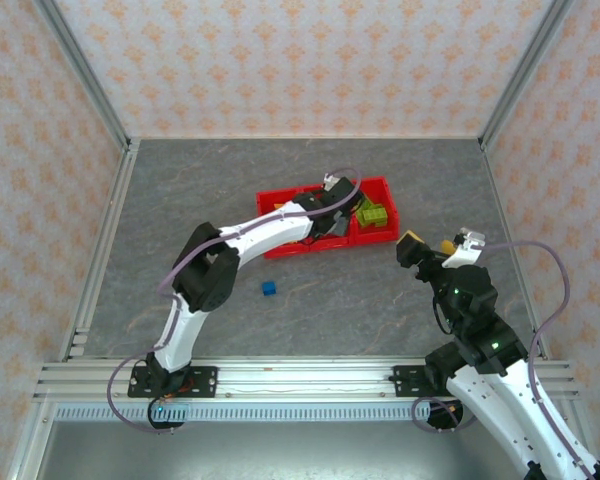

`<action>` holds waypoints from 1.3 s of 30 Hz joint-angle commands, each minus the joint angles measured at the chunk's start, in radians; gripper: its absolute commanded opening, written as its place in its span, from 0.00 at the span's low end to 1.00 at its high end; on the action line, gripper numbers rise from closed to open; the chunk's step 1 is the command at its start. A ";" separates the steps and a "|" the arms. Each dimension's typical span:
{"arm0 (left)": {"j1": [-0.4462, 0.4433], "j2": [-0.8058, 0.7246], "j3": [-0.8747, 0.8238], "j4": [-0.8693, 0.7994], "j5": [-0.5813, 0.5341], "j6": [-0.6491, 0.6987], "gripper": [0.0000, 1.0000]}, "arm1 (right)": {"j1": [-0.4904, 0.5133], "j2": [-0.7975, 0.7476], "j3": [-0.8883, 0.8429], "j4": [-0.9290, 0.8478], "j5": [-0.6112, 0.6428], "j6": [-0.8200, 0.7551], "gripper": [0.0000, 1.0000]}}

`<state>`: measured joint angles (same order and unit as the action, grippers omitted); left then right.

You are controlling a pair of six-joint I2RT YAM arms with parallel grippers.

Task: Sort the legos into containers by color
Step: Place the lego in the container, then pick up the lego from the center of the table.

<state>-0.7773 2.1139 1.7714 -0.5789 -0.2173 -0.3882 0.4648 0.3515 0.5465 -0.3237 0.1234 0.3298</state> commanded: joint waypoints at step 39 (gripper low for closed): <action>-0.093 -0.665 -0.906 0.119 -0.130 -0.445 0.96 | 0.009 0.023 -0.008 0.020 -0.001 0.005 1.00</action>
<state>-0.8661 1.4853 0.9100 -0.4755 -0.3298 -0.7609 0.4652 0.3714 0.5449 -0.3210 0.1123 0.3298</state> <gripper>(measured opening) 0.968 0.996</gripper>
